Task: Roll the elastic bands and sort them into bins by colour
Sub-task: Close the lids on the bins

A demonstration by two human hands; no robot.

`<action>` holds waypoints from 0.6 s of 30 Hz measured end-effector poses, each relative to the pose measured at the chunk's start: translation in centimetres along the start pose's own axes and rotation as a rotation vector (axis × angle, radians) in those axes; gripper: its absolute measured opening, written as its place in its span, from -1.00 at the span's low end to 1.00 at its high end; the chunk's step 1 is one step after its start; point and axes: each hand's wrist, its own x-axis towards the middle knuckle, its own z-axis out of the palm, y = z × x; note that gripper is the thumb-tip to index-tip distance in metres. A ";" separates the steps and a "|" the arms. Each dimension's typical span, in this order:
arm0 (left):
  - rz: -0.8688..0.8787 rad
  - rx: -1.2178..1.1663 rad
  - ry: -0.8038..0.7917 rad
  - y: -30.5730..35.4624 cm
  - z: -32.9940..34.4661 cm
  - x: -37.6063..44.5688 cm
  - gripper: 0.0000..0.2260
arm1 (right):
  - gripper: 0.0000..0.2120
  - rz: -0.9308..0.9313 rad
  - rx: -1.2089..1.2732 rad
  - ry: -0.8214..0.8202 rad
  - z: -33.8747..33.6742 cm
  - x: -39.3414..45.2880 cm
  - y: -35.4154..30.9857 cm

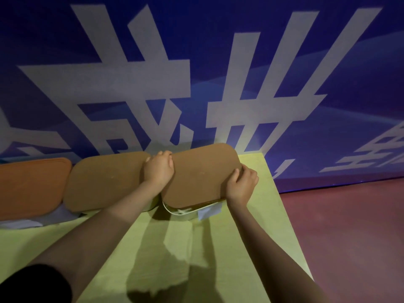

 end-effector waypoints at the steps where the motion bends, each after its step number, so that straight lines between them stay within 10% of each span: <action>1: -0.008 -0.025 0.002 0.2 -0.1 -0.1 -0.71 | -0.74 -0.002 0.012 0.013 0.0 0.1 -0.1; 18: -0.036 -0.140 -0.068 0.6 0.4 -0.8 -0.75 | -0.72 0.053 -0.020 -0.111 -0.4 0.4 0.5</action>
